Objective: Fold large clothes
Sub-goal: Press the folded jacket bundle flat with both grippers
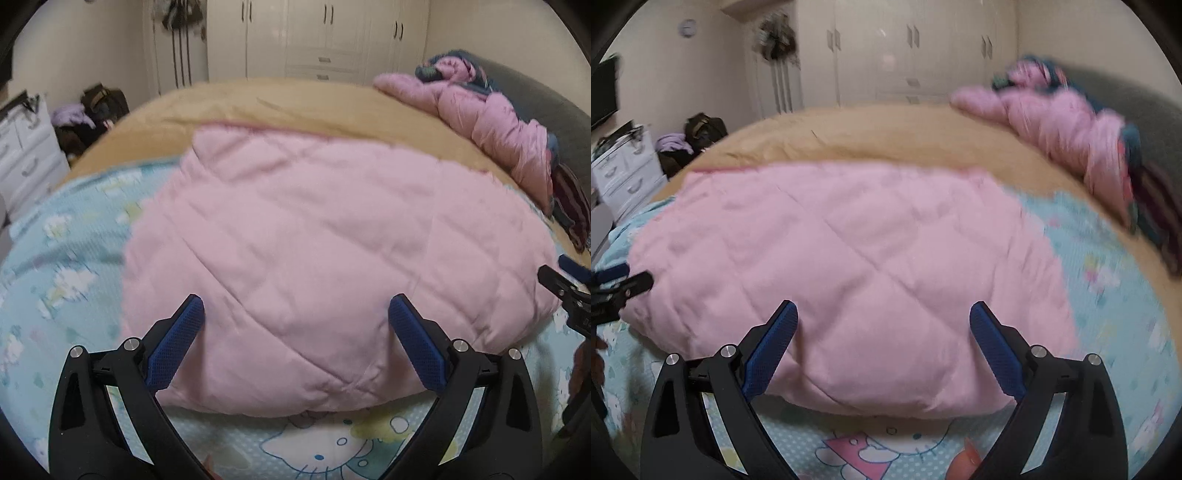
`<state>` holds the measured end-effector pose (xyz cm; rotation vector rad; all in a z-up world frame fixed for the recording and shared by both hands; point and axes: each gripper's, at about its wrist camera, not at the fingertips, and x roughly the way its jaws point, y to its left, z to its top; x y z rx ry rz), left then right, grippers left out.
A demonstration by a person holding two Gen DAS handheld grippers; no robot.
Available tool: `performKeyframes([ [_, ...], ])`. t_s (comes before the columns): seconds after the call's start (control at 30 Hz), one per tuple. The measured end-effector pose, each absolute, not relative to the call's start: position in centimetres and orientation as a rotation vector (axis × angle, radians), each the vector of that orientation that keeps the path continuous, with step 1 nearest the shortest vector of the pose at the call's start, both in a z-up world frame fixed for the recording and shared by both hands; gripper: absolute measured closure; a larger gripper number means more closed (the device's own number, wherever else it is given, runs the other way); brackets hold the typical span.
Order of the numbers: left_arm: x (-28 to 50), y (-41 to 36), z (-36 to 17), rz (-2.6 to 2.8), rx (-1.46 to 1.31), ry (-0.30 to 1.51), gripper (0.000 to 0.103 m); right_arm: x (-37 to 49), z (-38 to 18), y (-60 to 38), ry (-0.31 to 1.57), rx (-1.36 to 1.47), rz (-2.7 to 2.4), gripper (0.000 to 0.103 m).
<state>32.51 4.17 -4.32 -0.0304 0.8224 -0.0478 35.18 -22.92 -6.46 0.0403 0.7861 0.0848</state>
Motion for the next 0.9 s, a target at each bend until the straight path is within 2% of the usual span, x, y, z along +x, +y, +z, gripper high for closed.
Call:
performKeyframes([
  [0.13, 32.5, 4.0, -5.9, -0.058, -0.027, 0.820, 0.009, 36.3, -9.0, -23.7, 0.848, 0.117, 0.101, 0.008],
  [0.43, 32.6, 4.6, -7.8, -0.078, -0.084, 0.829, 0.008, 36.7, -11.0, -23.2, 0.846, 0.105, 0.096, 0.005],
  [0.9, 30.3, 5.6, -6.1, -0.084, -0.098, 0.816, 0.008, 35.4, -8.5, -24.2, 0.802, 0.131, 0.103, 0.005],
])
